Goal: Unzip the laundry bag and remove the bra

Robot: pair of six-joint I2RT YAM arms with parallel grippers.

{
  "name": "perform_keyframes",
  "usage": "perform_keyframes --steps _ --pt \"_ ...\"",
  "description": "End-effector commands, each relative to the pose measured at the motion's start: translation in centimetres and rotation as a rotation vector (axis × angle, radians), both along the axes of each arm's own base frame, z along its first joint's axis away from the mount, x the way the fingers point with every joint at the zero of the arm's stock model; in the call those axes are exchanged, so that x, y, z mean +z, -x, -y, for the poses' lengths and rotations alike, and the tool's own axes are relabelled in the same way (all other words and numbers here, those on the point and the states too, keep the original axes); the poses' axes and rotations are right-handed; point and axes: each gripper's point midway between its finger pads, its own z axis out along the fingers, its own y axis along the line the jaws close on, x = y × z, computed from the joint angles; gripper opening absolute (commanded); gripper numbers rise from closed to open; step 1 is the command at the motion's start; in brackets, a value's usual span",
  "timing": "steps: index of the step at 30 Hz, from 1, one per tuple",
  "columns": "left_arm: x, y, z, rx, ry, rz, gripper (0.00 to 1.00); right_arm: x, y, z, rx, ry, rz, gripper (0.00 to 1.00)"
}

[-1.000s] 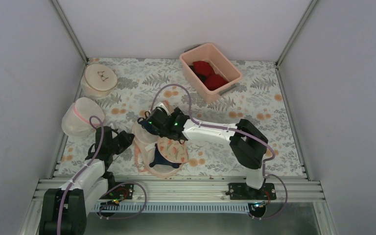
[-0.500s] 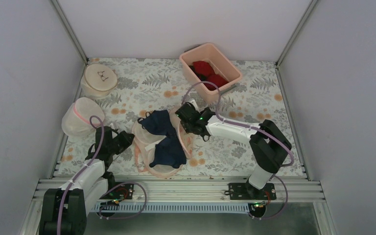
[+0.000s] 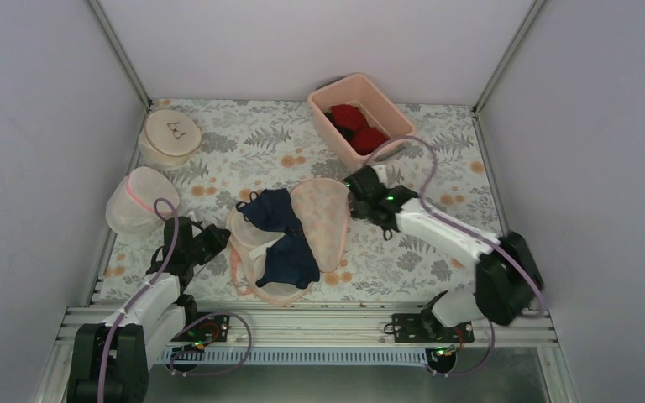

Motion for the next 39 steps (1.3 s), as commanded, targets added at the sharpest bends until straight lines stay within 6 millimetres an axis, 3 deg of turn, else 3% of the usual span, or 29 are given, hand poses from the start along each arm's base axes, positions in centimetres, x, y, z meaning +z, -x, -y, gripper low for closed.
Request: perform_keyframes --steps 1,5,7,10,11,13,17,21,25,29,37,39 --pt "0.4 -0.3 -0.3 0.010 -0.017 0.026 0.02 5.8 0.1 3.2 -0.127 -0.203 0.156 1.00" --pt "0.4 -0.3 -0.4 0.014 -0.017 0.024 0.02 10.3 0.4 0.5 0.083 -0.453 0.261 1.00" --pt "0.3 -0.2 -0.4 0.017 -0.016 0.018 0.02 11.9 1.4 -3.0 0.289 -0.554 0.269 0.98" --pt "0.2 -0.1 -0.4 0.022 -0.014 0.006 0.02 12.5 4.9 -9.2 0.640 -0.557 0.270 0.92" --pt "0.1 0.0 -0.5 0.024 -0.015 0.003 0.02 12.2 7.2 -11.9 0.768 -0.511 0.272 0.92" --pt "0.2 -0.1 -0.5 0.024 -0.019 0.007 0.02 10.0 10.1 -14.8 0.935 -0.359 0.269 0.94" --pt "0.2 -0.1 -0.7 0.028 -0.028 0.010 0.02 4.4 14.4 -18.5 1.164 -0.062 0.204 1.00" --pt "0.1 0.0 -0.7 0.028 -0.032 0.006 0.02 0.3 18.2 -21.6 1.329 0.075 0.128 1.00" --pt "0.0 0.0 -0.8 0.030 -0.034 0.004 0.02 -2.7 19.4 -22.5 1.379 0.104 0.056 1.00" --pt "0.1 0.0 -0.7 0.030 -0.033 0.007 0.02 -2.2 18.5 -22.5 1.332 0.111 0.110 1.00" --pt "0.1 0.0 -0.8 0.030 -0.034 0.006 0.02 -4.2 15.8 -19.6 1.205 0.295 0.132 0.94" --pt "0.1 0.0 -0.8 0.030 -0.036 0.004 0.02 -4.5 15.0 -18.9 1.168 0.346 0.137 0.88"
